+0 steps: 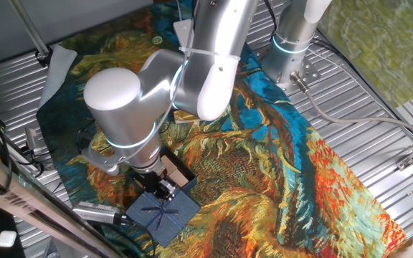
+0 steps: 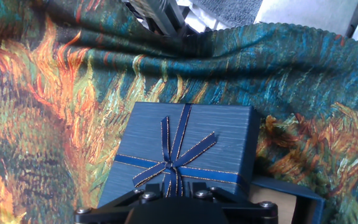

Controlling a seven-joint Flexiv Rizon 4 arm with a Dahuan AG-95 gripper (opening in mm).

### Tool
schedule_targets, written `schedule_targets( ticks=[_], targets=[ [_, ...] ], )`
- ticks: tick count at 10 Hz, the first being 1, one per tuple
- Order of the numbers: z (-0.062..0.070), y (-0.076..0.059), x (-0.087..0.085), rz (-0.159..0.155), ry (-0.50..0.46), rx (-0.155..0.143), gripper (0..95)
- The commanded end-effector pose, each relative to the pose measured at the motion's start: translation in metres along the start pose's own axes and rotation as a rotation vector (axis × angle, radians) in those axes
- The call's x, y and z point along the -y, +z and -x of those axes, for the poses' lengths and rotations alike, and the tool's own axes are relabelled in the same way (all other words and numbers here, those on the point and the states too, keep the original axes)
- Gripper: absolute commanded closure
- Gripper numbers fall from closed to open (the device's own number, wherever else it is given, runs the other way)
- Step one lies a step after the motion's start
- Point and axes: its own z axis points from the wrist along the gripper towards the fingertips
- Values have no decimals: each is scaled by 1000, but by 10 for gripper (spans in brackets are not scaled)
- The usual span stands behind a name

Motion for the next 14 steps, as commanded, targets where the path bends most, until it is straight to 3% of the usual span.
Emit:
schedule_targets(
  ticks=[1,6,11,12,13,14],
  targets=[
    [-5,-5,4,-56,-72,-38,950],
    [-15,-19,22,-31,-100,-30,950],
    [-27,-43,37,-17,-115,-34,950],
    [-29,-45,39,-11,-113,-30,760],
    [-33,-50,43,-1,-110,-25,760],
    [-34,-51,45,3,-107,-24,570]
  ],
)
